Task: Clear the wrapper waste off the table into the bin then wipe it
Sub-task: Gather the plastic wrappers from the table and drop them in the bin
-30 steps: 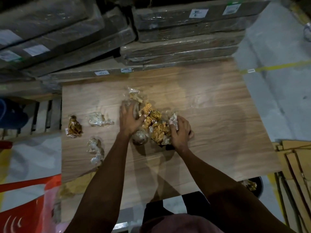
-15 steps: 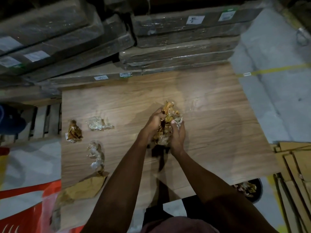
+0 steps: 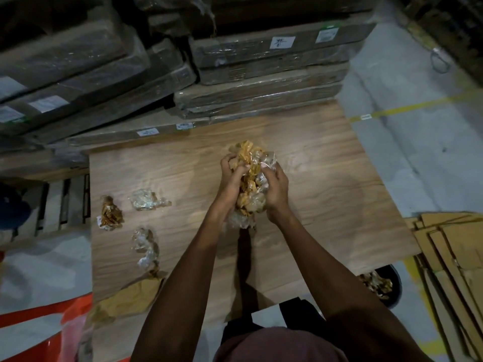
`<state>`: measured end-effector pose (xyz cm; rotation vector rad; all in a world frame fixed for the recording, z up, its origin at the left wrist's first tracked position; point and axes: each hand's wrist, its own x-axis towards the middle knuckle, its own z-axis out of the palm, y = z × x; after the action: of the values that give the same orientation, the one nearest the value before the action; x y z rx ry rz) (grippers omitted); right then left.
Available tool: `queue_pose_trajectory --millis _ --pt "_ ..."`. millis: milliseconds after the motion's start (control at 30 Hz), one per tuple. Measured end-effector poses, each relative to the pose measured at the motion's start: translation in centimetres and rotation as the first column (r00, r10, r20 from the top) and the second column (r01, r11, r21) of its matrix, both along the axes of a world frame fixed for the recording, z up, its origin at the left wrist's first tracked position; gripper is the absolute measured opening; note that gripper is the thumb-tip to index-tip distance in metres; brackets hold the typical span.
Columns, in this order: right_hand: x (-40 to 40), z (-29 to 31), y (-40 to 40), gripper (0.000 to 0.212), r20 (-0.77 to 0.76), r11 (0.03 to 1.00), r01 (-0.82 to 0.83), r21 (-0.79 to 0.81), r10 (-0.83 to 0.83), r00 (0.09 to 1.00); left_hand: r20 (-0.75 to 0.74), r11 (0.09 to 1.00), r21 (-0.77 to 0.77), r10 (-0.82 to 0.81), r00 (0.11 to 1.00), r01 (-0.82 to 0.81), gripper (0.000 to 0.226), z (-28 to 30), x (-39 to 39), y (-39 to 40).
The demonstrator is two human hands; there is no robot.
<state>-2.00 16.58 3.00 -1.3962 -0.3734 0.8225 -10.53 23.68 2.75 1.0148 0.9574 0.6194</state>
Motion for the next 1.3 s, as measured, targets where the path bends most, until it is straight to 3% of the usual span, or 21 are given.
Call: queue_pose_trajectory --millis 167,200,333,433,600,867,1100,1300 --pt "0.3 1.7 -0.3 0.030 0.015 0.997 -0.071 -0.035 0.071 0.997 -0.043 0.998 -0.025 0.063 0.997 -0.064 0.097 0.6 -0.9 -0.7" --pt "-0.2 1.8 -0.6 0.031 0.037 0.995 -0.084 -0.047 0.086 0.996 -0.041 0.997 -0.028 0.075 0.996 -0.076 0.094 0.5 -1.6 -1.2" --pt "-4.0 0.5 -3.8 0.041 0.049 0.989 -0.142 -0.049 0.145 0.988 -0.017 0.995 -0.020 0.100 0.995 -0.100 0.048 -0.3 -5.0 -5.0" --pt "-6.5 -0.4 -7.3 0.056 0.018 0.990 -0.127 -0.063 0.128 0.992 -0.092 0.995 0.045 0.096 0.991 -0.092 0.048 -0.1 -6.9 -8.0" --pt "-5.5 1.3 -12.9 0.040 0.016 0.998 -0.030 -0.052 0.031 0.999 -0.100 0.991 0.131 -0.002 0.995 0.015 0.055 1.9 -5.6 -13.0" --pt "3.0 4.5 -21.9 0.037 -0.002 0.968 0.248 0.038 -0.248 0.969 -0.035 0.929 0.271 -0.254 0.967 0.254 0.057 5.4 4.8 -20.1" --pt "12.4 4.1 -31.8 0.033 -0.069 0.867 0.496 0.050 -0.492 0.868 -0.099 0.797 0.336 -0.500 0.860 0.502 0.054 4.8 16.9 -28.4" --pt "22.2 0.1 -42.9 0.032 -0.068 0.809 0.580 -0.094 -0.586 0.807 -0.198 0.725 0.248 -0.611 0.767 0.642 0.058 0.5 28.1 -38.8"
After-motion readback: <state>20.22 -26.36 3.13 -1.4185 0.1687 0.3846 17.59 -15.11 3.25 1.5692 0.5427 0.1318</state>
